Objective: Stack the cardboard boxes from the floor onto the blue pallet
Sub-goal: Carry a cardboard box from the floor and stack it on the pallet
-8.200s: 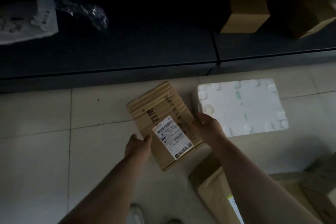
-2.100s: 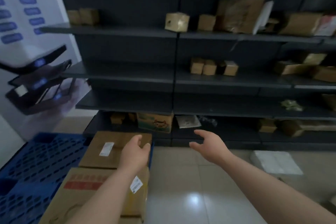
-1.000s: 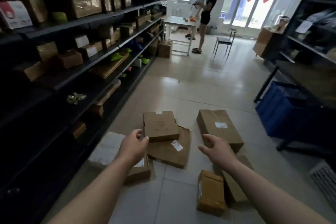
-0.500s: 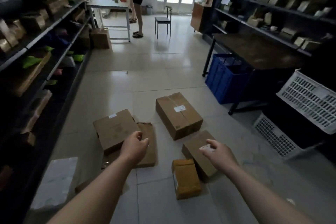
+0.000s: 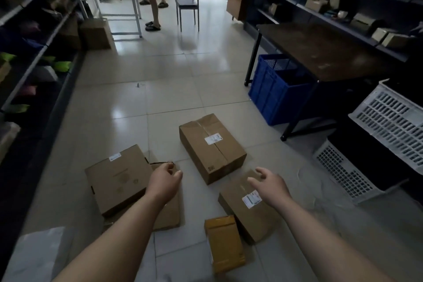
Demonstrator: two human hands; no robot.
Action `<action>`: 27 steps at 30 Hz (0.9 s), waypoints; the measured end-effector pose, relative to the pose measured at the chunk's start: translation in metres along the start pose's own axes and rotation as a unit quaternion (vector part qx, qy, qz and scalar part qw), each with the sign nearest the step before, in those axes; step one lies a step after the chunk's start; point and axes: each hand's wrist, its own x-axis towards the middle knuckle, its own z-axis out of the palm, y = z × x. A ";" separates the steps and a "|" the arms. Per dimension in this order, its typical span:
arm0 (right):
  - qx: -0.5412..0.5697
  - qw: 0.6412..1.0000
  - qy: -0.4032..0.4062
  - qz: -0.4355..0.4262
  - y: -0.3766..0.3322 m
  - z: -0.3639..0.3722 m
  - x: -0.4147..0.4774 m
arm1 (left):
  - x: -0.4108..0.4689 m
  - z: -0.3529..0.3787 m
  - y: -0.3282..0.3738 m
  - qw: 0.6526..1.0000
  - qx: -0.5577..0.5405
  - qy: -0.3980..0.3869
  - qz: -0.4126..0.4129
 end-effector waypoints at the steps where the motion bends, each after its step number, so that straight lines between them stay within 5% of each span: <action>1: 0.000 1.000 0.001 0.005 -0.005 0.002 0.015 | 0.018 0.001 0.004 1.000 0.006 -0.004 -0.001; 15: 0.035 0.995 0.015 0.096 -0.064 0.053 0.239 | 0.298 0.033 0.054 0.993 0.069 -0.089 -0.022; 27: 0.062 0.984 0.005 0.168 0.050 0.152 0.458 | 0.476 0.207 -0.022 0.987 0.070 -0.106 -0.101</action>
